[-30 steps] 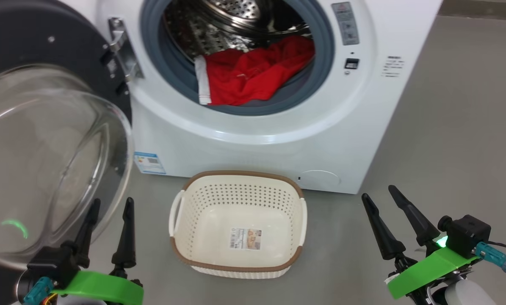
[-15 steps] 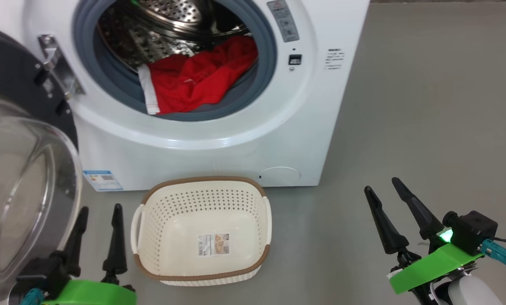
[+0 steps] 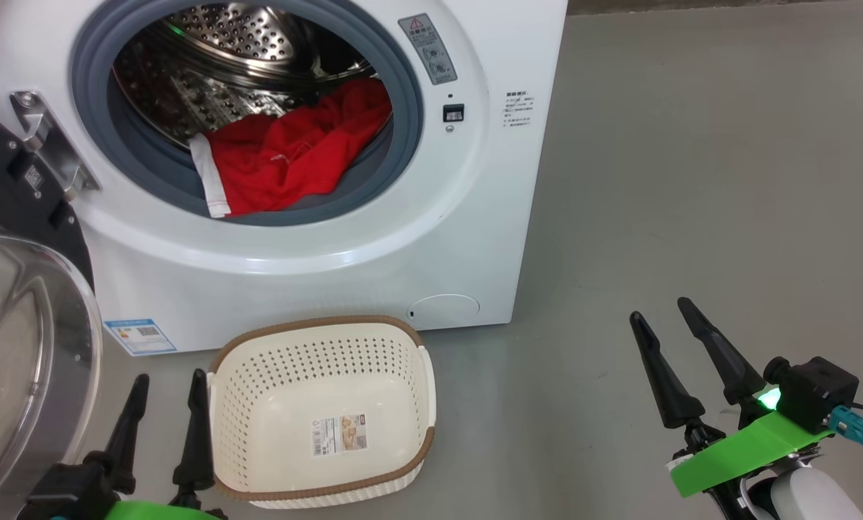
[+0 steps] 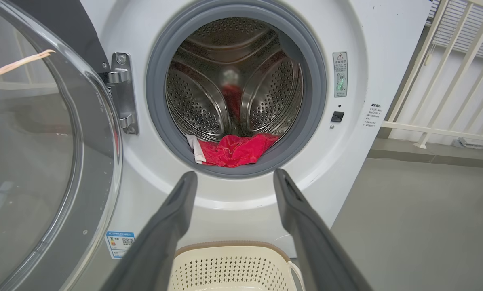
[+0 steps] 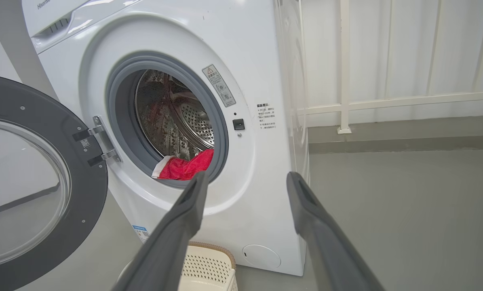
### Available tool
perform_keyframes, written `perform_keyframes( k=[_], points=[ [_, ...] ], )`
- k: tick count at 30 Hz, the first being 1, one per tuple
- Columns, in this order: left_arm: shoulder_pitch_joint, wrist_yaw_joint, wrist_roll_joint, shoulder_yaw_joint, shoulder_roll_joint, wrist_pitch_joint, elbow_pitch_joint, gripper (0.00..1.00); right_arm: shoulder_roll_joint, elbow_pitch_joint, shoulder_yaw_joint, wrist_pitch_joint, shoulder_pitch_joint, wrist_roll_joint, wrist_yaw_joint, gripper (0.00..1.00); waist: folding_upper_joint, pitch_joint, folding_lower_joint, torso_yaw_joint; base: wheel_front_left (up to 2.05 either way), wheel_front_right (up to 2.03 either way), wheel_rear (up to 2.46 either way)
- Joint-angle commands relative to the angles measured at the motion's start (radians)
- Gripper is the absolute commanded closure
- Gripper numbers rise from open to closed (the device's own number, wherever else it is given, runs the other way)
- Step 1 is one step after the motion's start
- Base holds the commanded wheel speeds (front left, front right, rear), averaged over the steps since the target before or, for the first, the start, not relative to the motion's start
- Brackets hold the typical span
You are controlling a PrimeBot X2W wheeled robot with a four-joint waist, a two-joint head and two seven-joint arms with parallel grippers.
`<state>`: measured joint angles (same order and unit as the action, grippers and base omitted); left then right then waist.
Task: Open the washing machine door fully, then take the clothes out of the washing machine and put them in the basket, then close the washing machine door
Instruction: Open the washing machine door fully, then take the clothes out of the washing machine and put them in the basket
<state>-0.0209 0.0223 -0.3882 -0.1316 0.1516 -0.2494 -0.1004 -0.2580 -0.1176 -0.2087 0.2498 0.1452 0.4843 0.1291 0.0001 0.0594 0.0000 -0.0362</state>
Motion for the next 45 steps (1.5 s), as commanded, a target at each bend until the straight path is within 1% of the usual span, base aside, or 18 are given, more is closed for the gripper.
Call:
perform_keyframes(
  k=[1, 21, 45],
  points=[
    [-0.012, 0.004, 0.015, 0.042, 0.01, -0.012, 0.017, 0.0, -0.012, 0.029, -0.012, 0.012, 0.016, -0.007, 0.002, 0.0, -0.0001, -0.001, 0.0, 0.0, 0.0, 0.0, 0.0],
    [-0.011, 0.058, 0.072, 0.101, -0.04, -0.012, 0.0, 0.0, -0.012, 0.032, -0.008, 0.012, 0.012, -0.015, 0.002, 0.0, -0.0001, 0.005, 0.0, 0.009, 0.0, 0.0, 0.0],
    [-0.017, 0.088, 0.096, 0.126, -0.064, -0.012, -0.021, 0.0, -0.01, 0.026, -0.006, 0.012, 0.015, -0.014, 0.002, 0.0, -0.0001, 0.001, 0.0, 0.009, 0.0, 0.0, 0.0]
  ],
)
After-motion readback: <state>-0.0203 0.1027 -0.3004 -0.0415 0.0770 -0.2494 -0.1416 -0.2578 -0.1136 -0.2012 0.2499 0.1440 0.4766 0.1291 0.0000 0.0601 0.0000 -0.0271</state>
